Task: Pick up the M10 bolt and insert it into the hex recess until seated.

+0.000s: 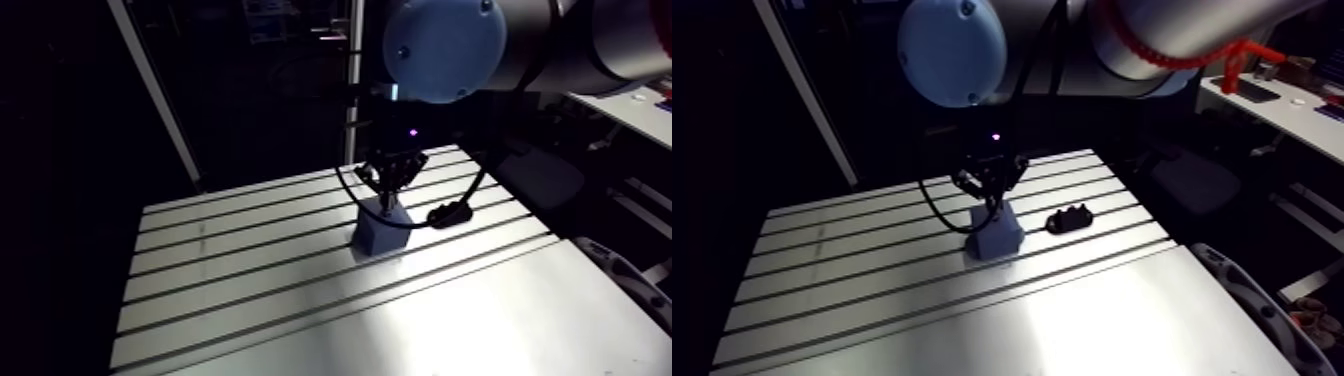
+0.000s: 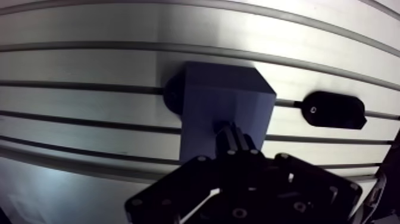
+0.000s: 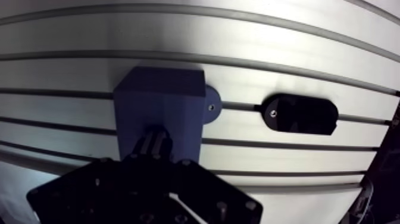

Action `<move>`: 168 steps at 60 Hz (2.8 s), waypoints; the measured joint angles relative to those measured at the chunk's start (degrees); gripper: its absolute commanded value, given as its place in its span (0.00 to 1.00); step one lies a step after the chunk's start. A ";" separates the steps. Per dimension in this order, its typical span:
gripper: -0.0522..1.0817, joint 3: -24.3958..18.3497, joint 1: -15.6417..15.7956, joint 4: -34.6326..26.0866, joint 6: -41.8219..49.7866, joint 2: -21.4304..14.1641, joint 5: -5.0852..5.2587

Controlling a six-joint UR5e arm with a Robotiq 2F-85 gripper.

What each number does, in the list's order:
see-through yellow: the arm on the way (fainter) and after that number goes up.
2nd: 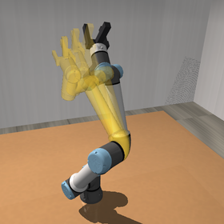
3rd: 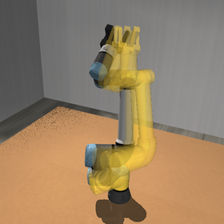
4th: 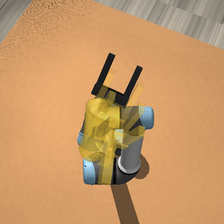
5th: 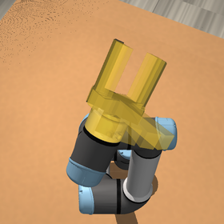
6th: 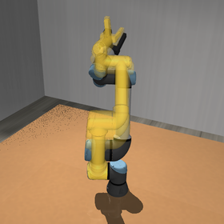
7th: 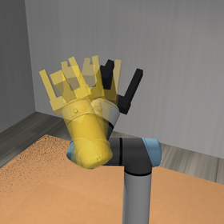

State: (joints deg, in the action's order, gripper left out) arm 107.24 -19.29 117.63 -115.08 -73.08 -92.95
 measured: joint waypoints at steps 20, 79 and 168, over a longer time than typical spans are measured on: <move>1.00 0.20 -0.13 0.25 -0.23 0.23 0.03; 1.00 0.22 -0.14 0.26 -0.29 0.57 0.11; 1.00 0.25 -0.14 0.17 -0.46 0.38 0.27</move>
State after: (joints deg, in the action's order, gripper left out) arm 107.49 -19.43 117.80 -115.54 -72.70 -92.68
